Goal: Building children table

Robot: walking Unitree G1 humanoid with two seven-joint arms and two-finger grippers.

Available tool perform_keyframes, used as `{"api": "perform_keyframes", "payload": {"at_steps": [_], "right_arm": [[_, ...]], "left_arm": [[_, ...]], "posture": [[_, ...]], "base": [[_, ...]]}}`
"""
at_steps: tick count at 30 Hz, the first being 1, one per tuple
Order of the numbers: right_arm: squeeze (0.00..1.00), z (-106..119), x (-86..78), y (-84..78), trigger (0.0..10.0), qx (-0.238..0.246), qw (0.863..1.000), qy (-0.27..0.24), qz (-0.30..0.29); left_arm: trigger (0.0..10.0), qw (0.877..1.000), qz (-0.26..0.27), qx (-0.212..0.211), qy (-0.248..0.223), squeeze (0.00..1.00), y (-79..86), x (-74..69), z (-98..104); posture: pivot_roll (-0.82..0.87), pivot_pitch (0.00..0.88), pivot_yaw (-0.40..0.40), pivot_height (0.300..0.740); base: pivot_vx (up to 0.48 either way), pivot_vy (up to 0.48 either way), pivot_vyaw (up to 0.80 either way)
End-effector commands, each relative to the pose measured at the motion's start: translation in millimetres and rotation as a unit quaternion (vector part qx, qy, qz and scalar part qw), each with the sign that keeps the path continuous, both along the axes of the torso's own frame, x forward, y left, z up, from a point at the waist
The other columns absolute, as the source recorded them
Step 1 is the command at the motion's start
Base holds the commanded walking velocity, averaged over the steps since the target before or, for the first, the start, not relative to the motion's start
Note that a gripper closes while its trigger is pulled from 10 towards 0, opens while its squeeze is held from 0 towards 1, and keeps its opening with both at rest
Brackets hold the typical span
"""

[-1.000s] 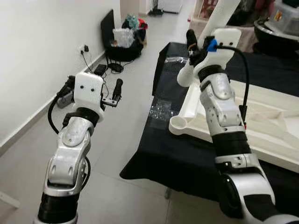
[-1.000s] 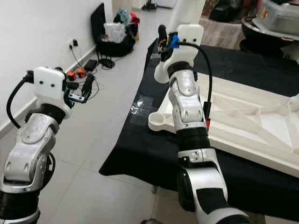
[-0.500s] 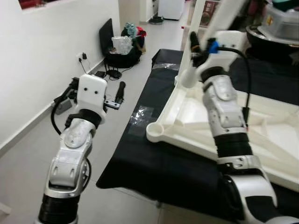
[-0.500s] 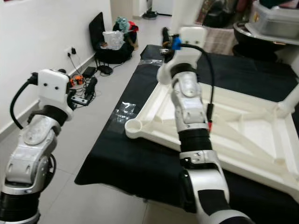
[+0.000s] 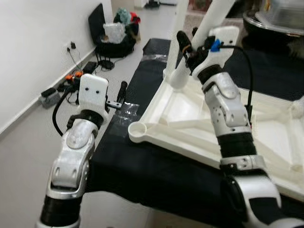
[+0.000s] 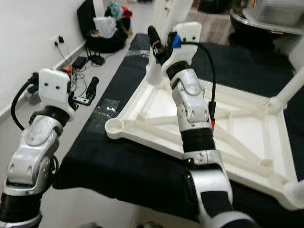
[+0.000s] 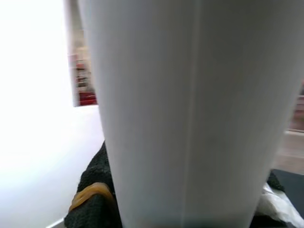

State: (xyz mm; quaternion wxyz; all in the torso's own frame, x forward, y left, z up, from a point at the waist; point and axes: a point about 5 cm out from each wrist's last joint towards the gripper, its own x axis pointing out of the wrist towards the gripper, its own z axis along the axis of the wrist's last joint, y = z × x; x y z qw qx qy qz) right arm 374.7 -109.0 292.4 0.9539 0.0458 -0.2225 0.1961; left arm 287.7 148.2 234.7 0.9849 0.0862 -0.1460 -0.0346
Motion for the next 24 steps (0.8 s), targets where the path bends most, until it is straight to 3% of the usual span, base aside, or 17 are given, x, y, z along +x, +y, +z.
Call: {"api": "perform_keyframes", "payload": {"at_steps": [1, 3, 10, 20, 24], "right_arm": [[0.0, 2.1, -1.1, 0.8, 10.0, -0.002, 1.0, -0.002, 0.007], [0.0, 1.2, -0.3, -1.4, 10.0, -0.002, 1.0, -0.001, -0.009], [0.0, -2.0, 6.7, -20.3, 10.0, -0.004, 0.996, 0.016, -0.086], [0.0, -2.0, 5.6, -18.4, 10.0, -0.018, 0.996, 0.015, -0.089], [0.0, -0.9, 5.4, -17.7, 10.0, -0.012, 0.996, 0.012, -0.092]], "left_arm": [[10.0, 1.0, -0.003, -0.003, 0.002, 0.0, -0.4, -3.3, -0.4], [10.0, 1.0, -0.004, -0.007, 0.007, 0.0, -0.5, -4.2, -2.2], [10.0, 1.0, 0.003, 0.0, 0.008, 0.0, 1.1, -4.8, -5.1], [10.0, 1.0, 0.0, -0.005, 0.011, 0.0, 0.2, -3.4, -5.3], [10.0, 1.0, 0.001, -0.009, 0.013, 0.0, 0.8, -3.9, -5.6]], "posture": [[0.06, 0.066, -0.078, 0.74], [0.06, 0.066, -0.078, 0.74], [0.05, 0.052, -0.073, 0.74], [0.06, 0.045, -0.072, 0.74], [0.06, 0.04, -0.07, 0.74]], "base": [[0.0, 0.255, 0.0], [0.0, 0.375, 0.0], [0.0, 0.0, -0.77], [0.0, 0.0, -0.8], [0.0, 0.188, 0.0]]}}
